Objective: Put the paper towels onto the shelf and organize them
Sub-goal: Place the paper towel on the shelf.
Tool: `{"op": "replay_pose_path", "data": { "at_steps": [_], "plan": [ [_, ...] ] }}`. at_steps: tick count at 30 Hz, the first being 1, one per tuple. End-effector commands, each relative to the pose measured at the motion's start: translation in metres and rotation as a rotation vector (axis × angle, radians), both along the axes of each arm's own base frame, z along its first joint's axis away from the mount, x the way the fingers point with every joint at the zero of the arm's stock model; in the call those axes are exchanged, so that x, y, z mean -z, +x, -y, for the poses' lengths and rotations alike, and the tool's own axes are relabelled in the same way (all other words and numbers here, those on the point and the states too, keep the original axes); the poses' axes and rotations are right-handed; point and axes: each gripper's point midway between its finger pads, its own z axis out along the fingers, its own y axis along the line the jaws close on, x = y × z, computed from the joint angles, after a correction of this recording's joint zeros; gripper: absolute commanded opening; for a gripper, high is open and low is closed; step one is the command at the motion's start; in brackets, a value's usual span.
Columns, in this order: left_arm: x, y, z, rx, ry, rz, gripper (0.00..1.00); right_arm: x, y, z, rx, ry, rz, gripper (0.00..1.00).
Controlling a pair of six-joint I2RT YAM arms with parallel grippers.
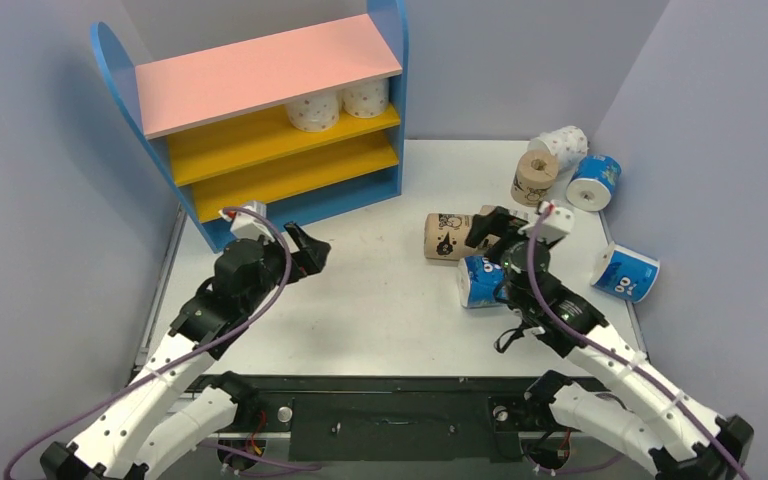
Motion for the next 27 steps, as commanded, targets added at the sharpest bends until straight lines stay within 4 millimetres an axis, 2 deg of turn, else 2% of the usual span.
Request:
{"op": "replay_pose_path", "data": {
  "at_steps": [1, 5, 7, 11, 15, 17, 21, 24, 27],
  "plan": [
    [-0.004, 0.0, 0.033, 0.088, -0.032, 0.03, 0.96, 0.022, -0.008, 0.074, 0.253, 0.053, -0.048, 0.88],
    [0.009, -0.003, 0.047, 0.116, -0.044, -0.001, 0.96, 0.036, -0.01, 0.116, 0.387, 0.087, -0.095, 0.88],
    [0.015, -0.005, 0.052, 0.125, -0.055, -0.016, 0.97, 0.045, -0.009, 0.129, 0.422, 0.114, -0.124, 0.87],
    [0.03, -0.008, 0.056, 0.134, -0.076, -0.054, 0.96, 0.059, -0.004, 0.15, 0.484, 0.178, -0.164, 0.88],
    [0.037, -0.011, 0.06, 0.144, -0.105, -0.077, 0.97, 0.063, 0.007, 0.162, 0.525, 0.273, -0.174, 0.88],
    [0.04, -0.012, 0.061, 0.146, -0.111, -0.087, 0.97, 0.064, 0.015, 0.162, 0.532, 0.306, -0.167, 0.88],
    [0.045, -0.015, 0.059, 0.142, -0.118, -0.095, 0.97, 0.054, 0.039, 0.155, 0.486, 0.341, -0.109, 0.86],
    [0.047, -0.018, 0.055, 0.136, -0.12, -0.095, 0.97, 0.058, 0.054, 0.14, 0.395, 0.319, -0.164, 0.83],
    [0.052, -0.021, 0.052, 0.129, -0.12, -0.103, 0.97, 0.073, 0.062, 0.123, 0.304, 0.283, -0.252, 0.81]
  ]
}}
